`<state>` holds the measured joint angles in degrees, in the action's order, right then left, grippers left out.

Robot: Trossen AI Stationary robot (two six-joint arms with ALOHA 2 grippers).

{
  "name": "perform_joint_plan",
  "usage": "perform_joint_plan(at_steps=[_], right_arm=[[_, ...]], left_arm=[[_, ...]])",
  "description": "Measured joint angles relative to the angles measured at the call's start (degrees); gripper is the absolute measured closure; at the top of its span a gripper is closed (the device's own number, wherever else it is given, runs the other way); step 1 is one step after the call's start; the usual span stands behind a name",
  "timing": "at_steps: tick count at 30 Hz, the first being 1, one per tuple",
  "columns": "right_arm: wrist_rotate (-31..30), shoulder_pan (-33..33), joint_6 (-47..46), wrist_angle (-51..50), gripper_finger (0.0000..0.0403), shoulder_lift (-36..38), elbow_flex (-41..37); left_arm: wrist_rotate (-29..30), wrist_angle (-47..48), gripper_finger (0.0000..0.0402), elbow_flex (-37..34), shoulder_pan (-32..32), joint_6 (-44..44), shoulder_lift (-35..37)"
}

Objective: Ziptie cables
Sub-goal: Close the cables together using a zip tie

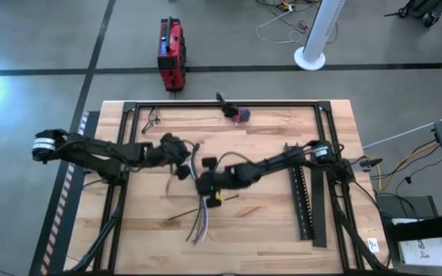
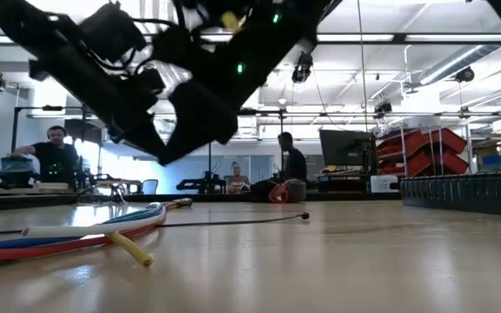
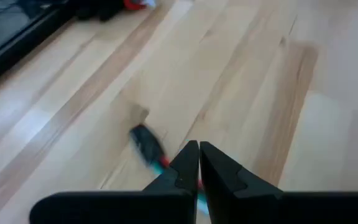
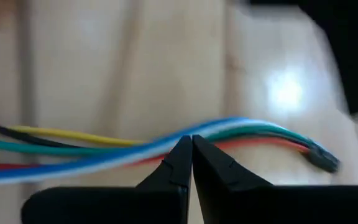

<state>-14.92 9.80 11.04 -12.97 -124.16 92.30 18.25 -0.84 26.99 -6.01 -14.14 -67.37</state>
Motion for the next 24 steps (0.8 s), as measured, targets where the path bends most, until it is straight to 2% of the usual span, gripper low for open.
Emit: perform_joint_plan(at_steps=[7, 10, 20, 24], right_arm=[[0.0, 4.4, -1.0, 9.7, 0.0403, -2.5, 0.0], [1.0, 3.8, -1.7, 15.0, 0.0403, -5.7, 0.1], [3.3, 3.9, -7.2, 7.7, 0.0403, -7.9, 0.3], [3.3, 4.3, -7.7, 5.4, 0.0403, -7.5, 0.4]], left_arm=[[-1.7, -12.9, 0.0402, 1.7, -6.3, 4.5, -10.4], [-2.0, -12.5, 0.0402, 4.5, -7.8, 4.3, -15.5], [-2.4, -12.3, 0.0402, 10.3, -10.7, 2.2, -26.8], [-2.8, -9.2, 0.0402, 10.4, -11.2, 2.1, -28.3]])
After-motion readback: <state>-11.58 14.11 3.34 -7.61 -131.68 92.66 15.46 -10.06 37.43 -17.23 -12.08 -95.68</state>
